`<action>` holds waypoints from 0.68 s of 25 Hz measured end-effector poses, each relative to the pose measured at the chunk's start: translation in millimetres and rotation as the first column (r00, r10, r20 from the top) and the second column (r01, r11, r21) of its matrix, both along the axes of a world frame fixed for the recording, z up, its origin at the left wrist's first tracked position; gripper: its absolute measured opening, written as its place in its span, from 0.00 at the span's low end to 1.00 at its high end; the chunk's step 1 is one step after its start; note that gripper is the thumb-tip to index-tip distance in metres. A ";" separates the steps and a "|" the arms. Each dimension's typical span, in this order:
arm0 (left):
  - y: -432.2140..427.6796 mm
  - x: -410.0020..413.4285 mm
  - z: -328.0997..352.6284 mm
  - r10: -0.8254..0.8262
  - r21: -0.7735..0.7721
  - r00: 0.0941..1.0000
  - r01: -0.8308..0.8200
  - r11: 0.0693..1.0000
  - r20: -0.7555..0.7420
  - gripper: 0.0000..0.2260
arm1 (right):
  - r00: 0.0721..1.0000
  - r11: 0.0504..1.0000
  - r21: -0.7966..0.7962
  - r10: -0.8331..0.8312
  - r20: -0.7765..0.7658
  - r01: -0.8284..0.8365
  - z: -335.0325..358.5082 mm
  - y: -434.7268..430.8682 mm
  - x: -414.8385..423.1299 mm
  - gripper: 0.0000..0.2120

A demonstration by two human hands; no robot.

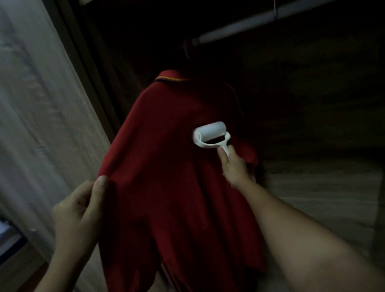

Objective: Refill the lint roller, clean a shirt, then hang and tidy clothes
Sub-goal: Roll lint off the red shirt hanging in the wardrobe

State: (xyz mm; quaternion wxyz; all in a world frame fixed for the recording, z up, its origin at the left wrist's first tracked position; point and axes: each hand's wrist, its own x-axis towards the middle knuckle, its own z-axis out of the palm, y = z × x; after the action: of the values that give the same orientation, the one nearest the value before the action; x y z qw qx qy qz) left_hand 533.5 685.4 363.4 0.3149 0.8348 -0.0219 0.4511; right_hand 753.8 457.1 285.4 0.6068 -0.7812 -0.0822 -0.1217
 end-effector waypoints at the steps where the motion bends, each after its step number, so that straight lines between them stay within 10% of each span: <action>1: 2.5 1.8 -0.3 0.026 0.018 1.000 -0.026 0.999 -0.002 0.25 | 1.000 1.000 -0.012 0.009 -0.009 -0.010 -5.9 -0.5 -0.1 0.15; 9: 11.5 7.0 -7.3 0.074 0.067 0.997 -0.075 0.995 0.021 0.24 | 0.948 0.984 -0.129 0.078 -0.308 -0.123 -122.7 14.1 -37.7 0.19; 17: 23.8 12.7 -4.0 0.065 0.083 0.998 -0.065 0.994 0.014 0.26 | 0.996 0.998 0.038 0.057 0.071 -0.059 5.0 17.0 -14.9 0.12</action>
State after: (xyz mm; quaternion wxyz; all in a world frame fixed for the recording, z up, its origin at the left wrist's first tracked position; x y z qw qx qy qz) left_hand 546.2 709.2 359.4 0.2649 0.8450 -0.0152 0.4644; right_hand 738.9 474.2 290.4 0.6222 -0.7615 -0.1236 -0.1329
